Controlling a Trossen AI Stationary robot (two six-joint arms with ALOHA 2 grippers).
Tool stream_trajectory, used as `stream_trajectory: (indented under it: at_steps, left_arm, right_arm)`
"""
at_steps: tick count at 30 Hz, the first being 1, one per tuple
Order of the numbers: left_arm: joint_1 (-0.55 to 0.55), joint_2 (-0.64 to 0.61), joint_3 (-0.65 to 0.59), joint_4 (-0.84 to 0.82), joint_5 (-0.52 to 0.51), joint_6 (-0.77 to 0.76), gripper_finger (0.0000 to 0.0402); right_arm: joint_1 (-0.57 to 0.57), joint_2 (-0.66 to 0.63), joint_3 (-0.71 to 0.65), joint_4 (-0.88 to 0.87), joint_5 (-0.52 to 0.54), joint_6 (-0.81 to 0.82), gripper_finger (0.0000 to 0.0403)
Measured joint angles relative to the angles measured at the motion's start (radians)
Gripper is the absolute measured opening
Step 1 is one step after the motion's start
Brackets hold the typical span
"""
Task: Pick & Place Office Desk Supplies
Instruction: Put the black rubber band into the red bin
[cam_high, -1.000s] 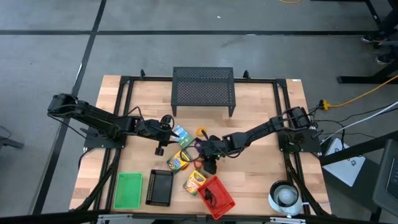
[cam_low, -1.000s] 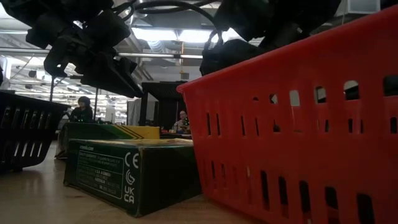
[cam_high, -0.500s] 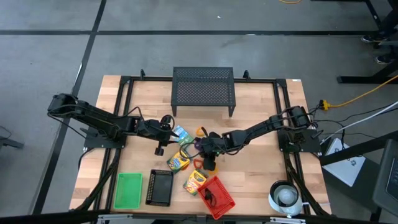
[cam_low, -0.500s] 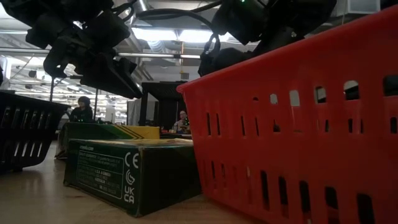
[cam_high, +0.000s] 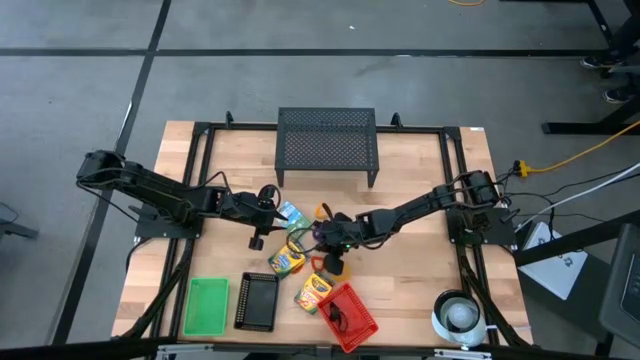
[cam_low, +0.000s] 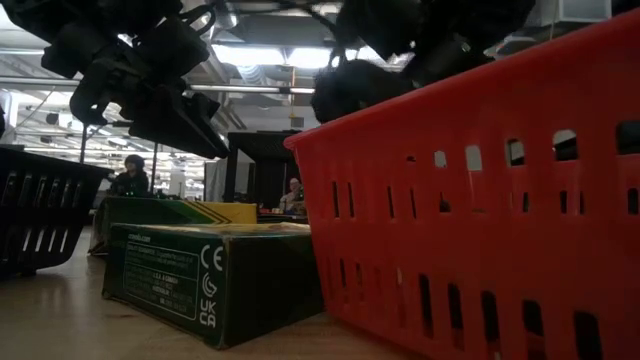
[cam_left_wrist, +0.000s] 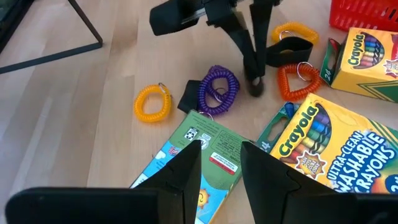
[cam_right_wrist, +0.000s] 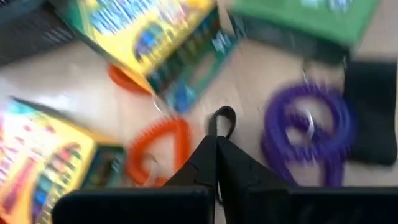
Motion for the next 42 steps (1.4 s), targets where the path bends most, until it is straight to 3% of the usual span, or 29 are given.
stream_trajectory:
  at_steps: [12,18,23,31,42]
  left_arm:
    - [0.0,0.0,0.0,0.0,0.001,0.0,0.0111]
    - [0.0,0.0,0.0,0.0,0.001,0.0,0.0111]
    - [0.0,0.0,0.0,0.0,0.001,0.0,0.0111]
    - [0.0,0.0,0.0,0.0,0.001,0.0,0.0111]
    - [0.0,0.0,0.0,0.0,0.001,-0.001,0.0111]
  right_arm:
    - [0.037,0.0,0.233,-0.163,-0.143,-0.106,0.0001]
    - [0.114,0.0,0.3,-0.208,-0.303,-0.129,0.0001]
    - [0.196,-0.001,0.313,-0.232,-0.361,-0.112,0.0]
    - [0.275,-0.001,0.313,-0.303,-0.293,0.009,0.0]
    - [0.281,0.012,0.311,-0.43,-0.228,0.071,0.0]
